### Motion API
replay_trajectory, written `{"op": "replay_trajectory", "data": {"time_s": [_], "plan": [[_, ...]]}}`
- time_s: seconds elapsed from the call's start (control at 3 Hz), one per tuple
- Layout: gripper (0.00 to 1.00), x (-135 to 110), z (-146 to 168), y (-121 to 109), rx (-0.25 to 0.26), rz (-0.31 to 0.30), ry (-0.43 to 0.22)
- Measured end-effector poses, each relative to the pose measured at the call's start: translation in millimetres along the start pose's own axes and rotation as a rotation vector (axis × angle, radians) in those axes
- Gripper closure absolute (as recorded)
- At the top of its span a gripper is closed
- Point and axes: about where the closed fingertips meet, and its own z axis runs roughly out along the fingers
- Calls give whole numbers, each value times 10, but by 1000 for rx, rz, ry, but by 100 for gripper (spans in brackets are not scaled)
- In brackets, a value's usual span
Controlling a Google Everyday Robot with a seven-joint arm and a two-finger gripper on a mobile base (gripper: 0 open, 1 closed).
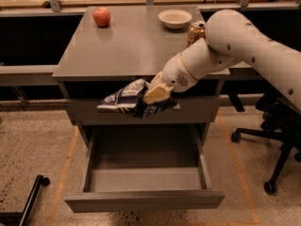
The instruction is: Place blue chip bag into middle drawer
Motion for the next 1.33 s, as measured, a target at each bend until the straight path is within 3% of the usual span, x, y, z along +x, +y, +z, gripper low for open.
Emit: {"op": "replay_trajectory", "data": {"time_s": [0.33, 1.0, 1.33], "plan": [[100, 433, 404, 67, -59, 83, 35], [100, 402, 420, 64, -65, 74, 46], [100, 773, 839, 58, -100, 114, 20]]}}
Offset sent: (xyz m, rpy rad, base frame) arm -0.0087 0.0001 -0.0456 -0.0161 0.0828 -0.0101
